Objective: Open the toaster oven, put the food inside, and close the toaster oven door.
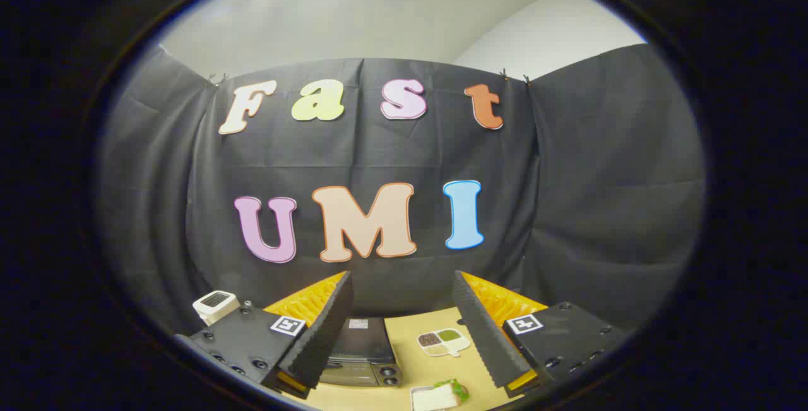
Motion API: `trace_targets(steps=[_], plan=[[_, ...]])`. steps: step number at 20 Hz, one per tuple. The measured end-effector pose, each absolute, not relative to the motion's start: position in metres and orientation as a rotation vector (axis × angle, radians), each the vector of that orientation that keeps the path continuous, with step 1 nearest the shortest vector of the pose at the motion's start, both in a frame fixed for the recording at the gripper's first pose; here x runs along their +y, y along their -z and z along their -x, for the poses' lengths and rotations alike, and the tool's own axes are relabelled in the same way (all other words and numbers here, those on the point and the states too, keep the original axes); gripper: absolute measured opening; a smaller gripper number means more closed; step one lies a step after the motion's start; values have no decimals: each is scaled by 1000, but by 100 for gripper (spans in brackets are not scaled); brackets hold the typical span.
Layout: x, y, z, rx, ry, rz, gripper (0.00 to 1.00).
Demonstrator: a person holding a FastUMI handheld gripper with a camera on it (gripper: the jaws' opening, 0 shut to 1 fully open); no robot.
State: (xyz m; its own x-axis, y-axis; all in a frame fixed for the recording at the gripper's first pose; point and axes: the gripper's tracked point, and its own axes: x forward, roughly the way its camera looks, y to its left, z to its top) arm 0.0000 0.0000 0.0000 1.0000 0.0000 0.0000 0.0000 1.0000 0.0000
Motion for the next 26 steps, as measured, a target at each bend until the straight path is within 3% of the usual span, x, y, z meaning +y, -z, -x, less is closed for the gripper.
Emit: trace_targets(steps=[12,17,23,26], plan=[[-25,3,-23,-2,91,41,97],[-10,13,-31,13,64,32,97],[9,59,-44,49,59,28,97],[44,101,-50,86,-12,-24,97]])
